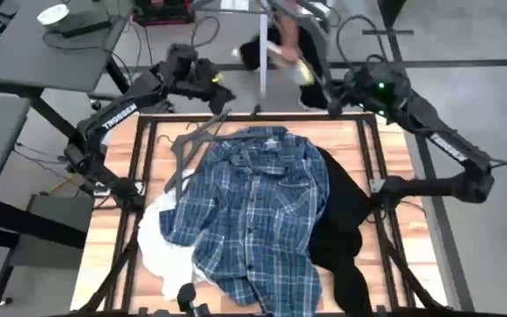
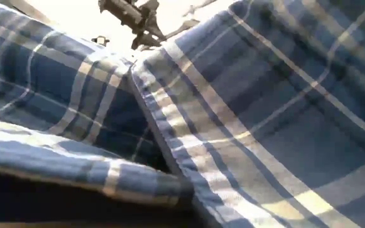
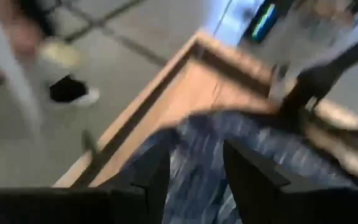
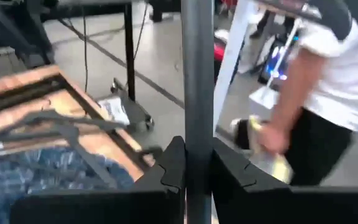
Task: Hang clothes
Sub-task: Hang the blue long sleeve polo on the rack
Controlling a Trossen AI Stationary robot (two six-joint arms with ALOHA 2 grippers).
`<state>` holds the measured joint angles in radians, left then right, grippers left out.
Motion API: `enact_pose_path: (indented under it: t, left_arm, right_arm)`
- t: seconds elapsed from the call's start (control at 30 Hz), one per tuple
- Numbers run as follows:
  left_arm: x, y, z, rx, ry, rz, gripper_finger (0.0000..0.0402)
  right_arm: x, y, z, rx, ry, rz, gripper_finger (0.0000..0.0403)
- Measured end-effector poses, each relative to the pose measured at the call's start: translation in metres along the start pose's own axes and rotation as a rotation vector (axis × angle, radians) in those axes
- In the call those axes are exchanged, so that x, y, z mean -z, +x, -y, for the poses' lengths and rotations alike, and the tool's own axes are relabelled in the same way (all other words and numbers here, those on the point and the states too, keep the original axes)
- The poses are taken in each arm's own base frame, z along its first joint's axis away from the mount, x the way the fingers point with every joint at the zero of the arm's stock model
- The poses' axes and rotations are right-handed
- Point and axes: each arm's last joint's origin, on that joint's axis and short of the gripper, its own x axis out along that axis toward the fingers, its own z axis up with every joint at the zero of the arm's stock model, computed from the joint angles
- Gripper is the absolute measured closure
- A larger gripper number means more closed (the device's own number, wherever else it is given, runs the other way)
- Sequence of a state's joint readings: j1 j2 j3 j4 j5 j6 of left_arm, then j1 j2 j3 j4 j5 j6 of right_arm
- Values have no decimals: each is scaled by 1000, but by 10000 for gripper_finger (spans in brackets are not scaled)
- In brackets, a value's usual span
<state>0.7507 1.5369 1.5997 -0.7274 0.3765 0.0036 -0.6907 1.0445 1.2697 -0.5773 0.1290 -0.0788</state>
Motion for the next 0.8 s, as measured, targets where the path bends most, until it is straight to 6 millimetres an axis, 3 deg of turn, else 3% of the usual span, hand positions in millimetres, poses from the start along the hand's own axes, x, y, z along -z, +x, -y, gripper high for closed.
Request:
enact_pose_path:
  t: [0.17,0.43,0.6,0.8]
  left_arm:
    - [31,26,-12,-70,-1,-329,269]
    - [72,100,-13,-84,61,-688,269]
    - [90,132,-4,-77,124,-798,269]
    - [117,154,-7,-144,104,-780,269]
  right_arm:
    - [4,5,-2,-9,-13,-40,372]
    - [4,8,-2,-7,-11,-45,372]
    - [4,2,-3,-12,-7,-46,372]
    - [6,0,-2,-14,6,-59,372]
